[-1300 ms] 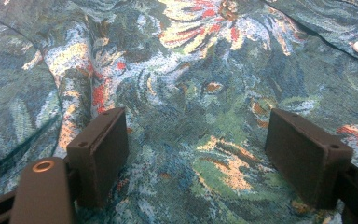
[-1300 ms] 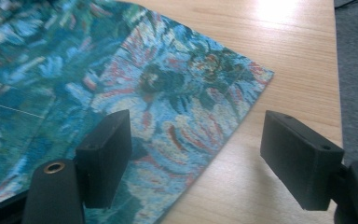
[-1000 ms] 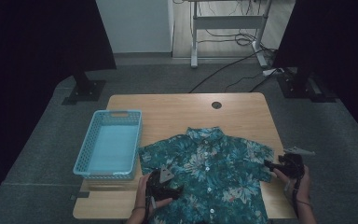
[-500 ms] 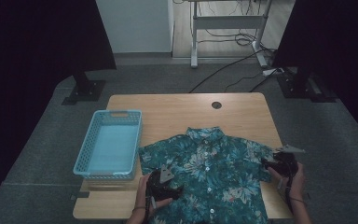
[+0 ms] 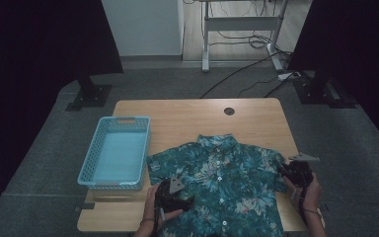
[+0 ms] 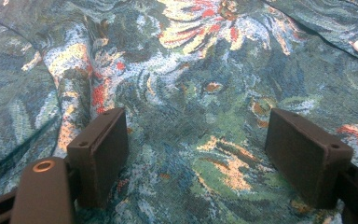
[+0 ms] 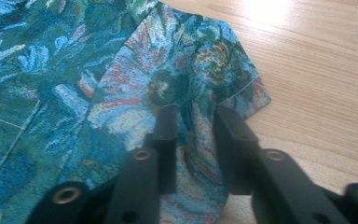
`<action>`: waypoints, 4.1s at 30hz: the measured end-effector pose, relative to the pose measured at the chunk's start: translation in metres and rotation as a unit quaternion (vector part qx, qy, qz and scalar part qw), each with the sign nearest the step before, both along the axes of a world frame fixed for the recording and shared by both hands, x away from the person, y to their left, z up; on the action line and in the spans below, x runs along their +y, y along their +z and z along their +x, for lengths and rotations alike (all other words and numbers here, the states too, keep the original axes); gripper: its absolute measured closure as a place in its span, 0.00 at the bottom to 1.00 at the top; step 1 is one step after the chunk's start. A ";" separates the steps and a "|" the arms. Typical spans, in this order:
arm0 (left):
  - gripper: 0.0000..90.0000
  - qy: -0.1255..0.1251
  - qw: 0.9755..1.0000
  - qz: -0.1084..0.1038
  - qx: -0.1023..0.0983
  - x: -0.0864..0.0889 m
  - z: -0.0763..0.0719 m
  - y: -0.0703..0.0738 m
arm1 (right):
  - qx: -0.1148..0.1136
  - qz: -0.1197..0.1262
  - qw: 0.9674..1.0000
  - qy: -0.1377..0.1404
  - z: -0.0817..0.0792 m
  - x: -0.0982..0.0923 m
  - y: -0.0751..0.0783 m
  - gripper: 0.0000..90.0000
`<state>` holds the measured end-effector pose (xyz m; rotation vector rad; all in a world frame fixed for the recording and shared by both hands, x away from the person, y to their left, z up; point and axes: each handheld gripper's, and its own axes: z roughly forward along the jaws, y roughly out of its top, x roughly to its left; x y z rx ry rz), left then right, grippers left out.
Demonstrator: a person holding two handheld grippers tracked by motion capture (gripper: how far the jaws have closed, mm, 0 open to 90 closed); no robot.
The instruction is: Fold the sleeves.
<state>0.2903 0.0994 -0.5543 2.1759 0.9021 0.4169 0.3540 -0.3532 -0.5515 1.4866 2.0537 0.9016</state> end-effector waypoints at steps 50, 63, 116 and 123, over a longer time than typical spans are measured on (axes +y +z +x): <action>0.23 0.002 1.000 0.001 0.000 0.000 0.000 0.000 | -0.050 0.012 0.997 0.061 -0.006 0.042 0.044 0.95; 0.23 0.002 1.000 0.000 0.000 0.000 0.000 0.000 | -0.044 -0.026 0.995 0.085 0.002 0.072 0.040 0.95; 0.24 0.007 1.000 0.000 -0.001 -0.001 -0.001 0.000 | 0.007 0.011 0.988 0.153 -0.039 0.086 0.022 0.41; 0.24 0.008 1.000 0.001 -0.001 -0.001 -0.001 0.000 | 0.035 -0.004 0.988 0.152 -0.034 0.087 0.007 0.40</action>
